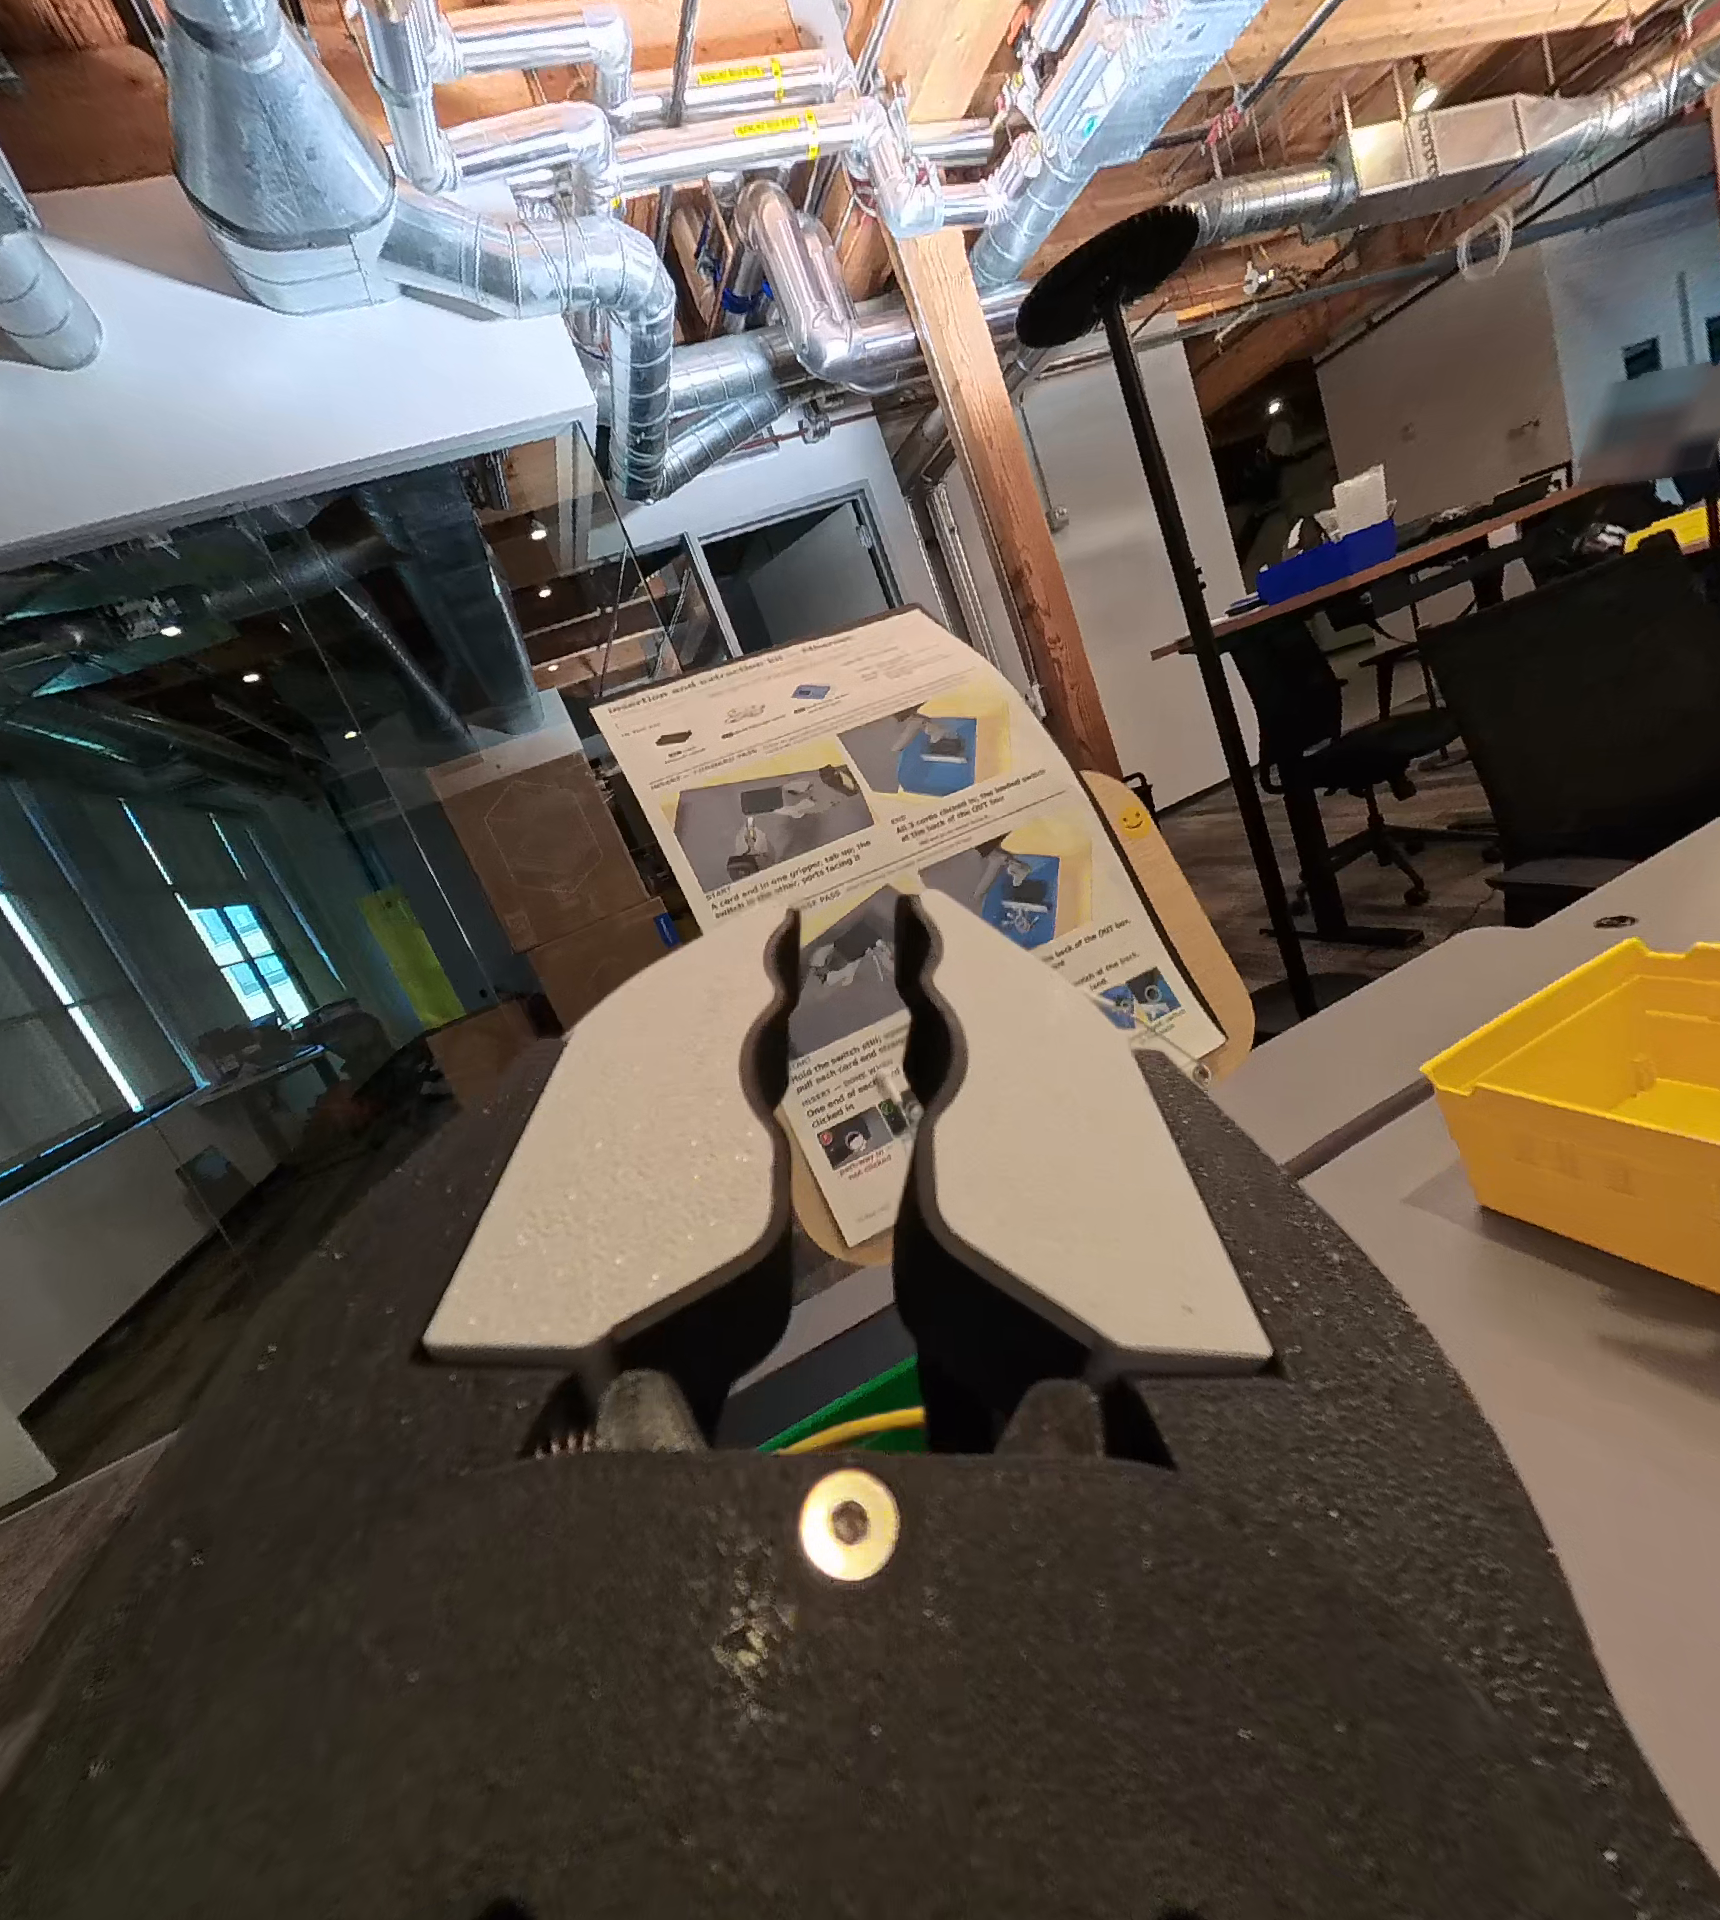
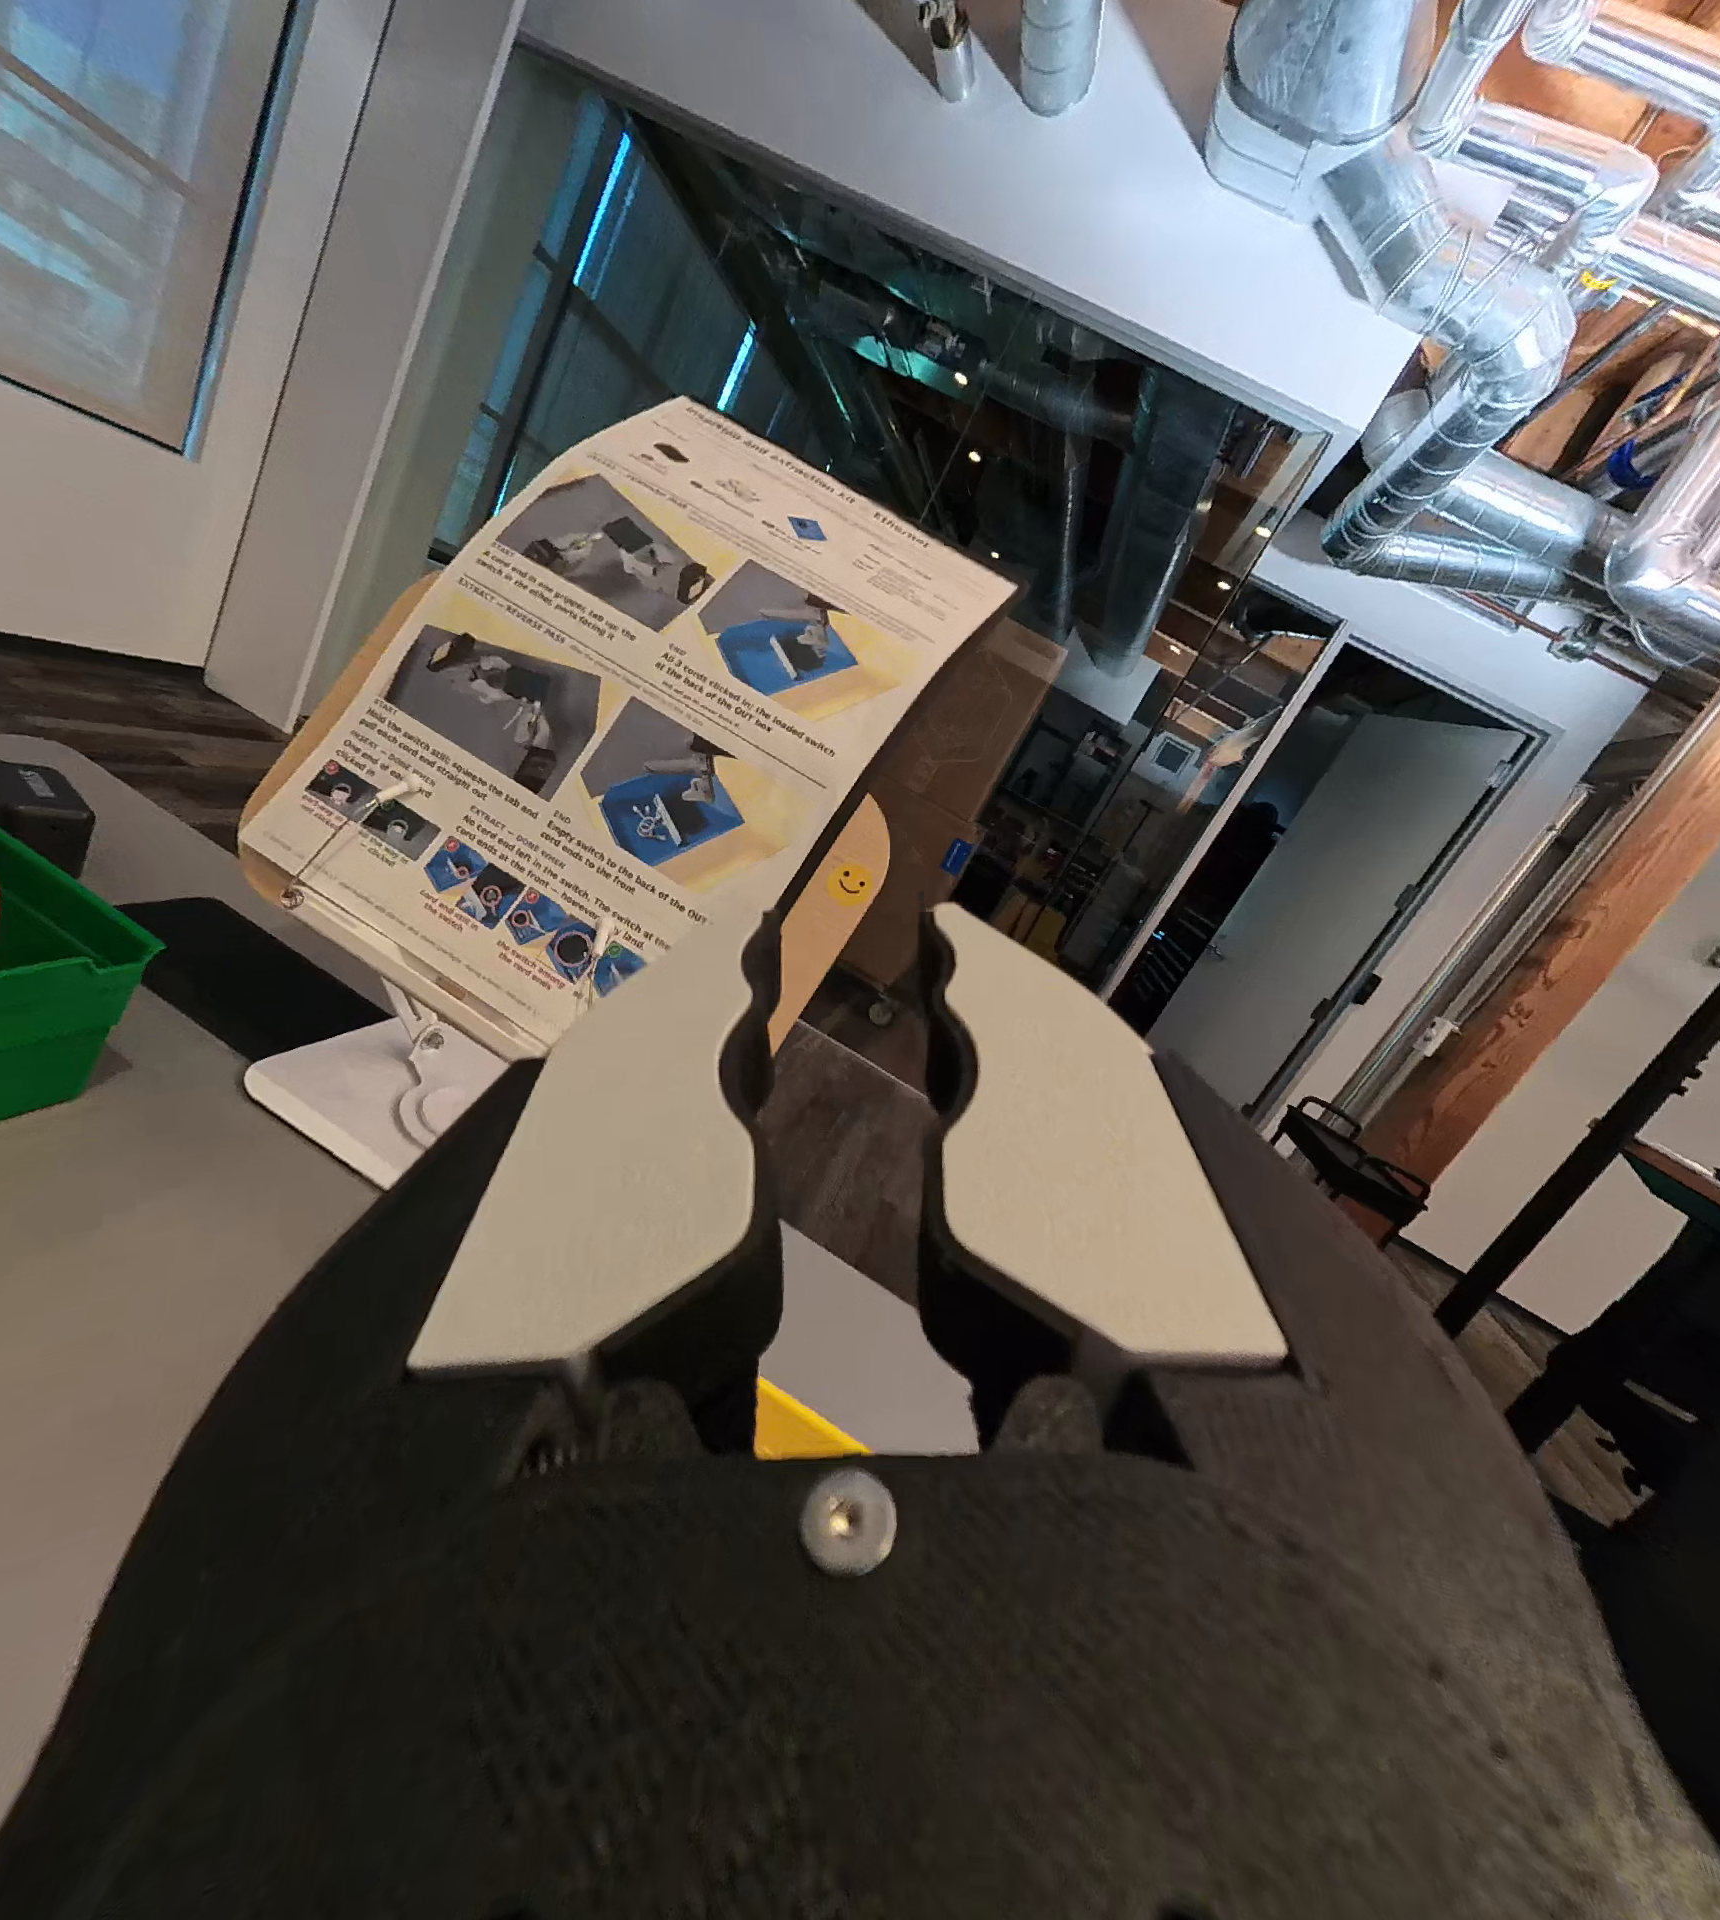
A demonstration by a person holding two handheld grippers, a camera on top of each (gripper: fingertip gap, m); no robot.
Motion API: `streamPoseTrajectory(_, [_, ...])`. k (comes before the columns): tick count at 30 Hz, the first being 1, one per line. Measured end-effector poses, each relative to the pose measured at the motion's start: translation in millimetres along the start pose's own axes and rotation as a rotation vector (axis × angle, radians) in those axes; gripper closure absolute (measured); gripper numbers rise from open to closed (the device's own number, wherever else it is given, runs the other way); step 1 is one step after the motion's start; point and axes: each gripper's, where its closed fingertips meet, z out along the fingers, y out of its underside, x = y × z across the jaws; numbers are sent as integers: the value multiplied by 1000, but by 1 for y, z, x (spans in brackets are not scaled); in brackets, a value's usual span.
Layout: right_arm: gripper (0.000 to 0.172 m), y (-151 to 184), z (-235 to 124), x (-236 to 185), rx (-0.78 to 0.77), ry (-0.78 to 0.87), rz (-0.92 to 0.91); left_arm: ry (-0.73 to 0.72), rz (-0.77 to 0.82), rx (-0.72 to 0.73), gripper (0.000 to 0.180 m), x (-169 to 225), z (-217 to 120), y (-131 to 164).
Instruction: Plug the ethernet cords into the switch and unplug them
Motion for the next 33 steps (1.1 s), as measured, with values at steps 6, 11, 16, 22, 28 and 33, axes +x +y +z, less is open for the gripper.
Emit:
streamPoseTrajectory(6, [146,6,3,-12,-45,-40,-44,104,81,-134,164,11,-4,19])
streamPoseTrajectory(11, [146,7,7,-16,-44,-67,-45,382,234,-303,162,39,11,59])
streamPoseTrajectory(16, [146,15,7,-11,-66,-61,-59,430,640,-654,170,0,11,154])
streamPoseTrajectory(22, [146,17,7,-7,-57,-62,-19,453,623,-923,146,-43,19,237])
streamPoseTrajectory(28, [146,28,9,-7,-106,-54,-53,487,663,-1050,141,-54,34,304])
streamPoseTrajectory(33, [146,41,13,-5,-142,-59,-47,518,686,-1066,144,-56,41,331])
